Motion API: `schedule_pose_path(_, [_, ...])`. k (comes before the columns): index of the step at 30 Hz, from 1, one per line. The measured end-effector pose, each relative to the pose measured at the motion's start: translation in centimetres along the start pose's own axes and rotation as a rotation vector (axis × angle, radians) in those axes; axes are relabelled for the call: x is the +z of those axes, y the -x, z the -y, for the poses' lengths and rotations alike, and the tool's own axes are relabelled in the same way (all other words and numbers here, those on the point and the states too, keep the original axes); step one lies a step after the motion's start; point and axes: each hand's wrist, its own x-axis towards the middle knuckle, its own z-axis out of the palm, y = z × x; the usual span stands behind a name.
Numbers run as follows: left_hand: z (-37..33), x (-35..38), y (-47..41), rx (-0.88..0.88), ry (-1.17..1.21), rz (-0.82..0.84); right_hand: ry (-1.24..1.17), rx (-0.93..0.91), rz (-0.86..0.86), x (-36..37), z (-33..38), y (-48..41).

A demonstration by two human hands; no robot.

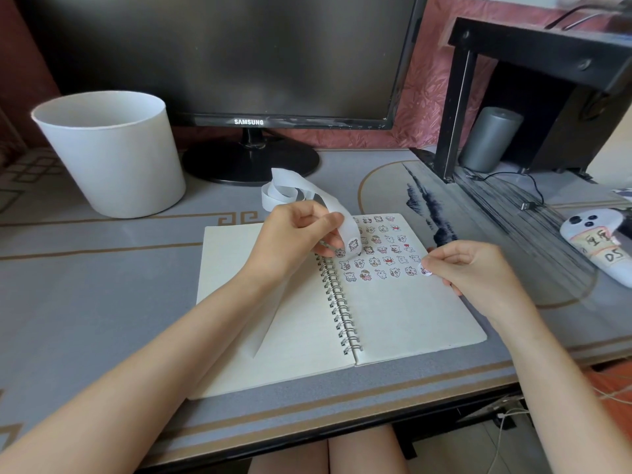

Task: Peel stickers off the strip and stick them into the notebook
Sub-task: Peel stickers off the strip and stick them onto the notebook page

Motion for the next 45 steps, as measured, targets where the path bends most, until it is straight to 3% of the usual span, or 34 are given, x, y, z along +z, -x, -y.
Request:
schedule_pose_path(28, [0.2, -0.1, -0.1, 0.004, -0.002, 0.005, 0.046, -0.048, -0.066, 0.1, -0.7, 0.0])
schedule_pose_path(38, [0.2, -0.1, 0.0, 0.000, 0.004, 0.003, -0.008, -0.006, 0.064, -0.7, -0.7, 0.3])
schedule_pose_path(45, [0.1, -0.1, -0.1, 0.002, 0.003, 0.004, -0.041, -0.006, 0.057, -0.6, -0.6, 0.5])
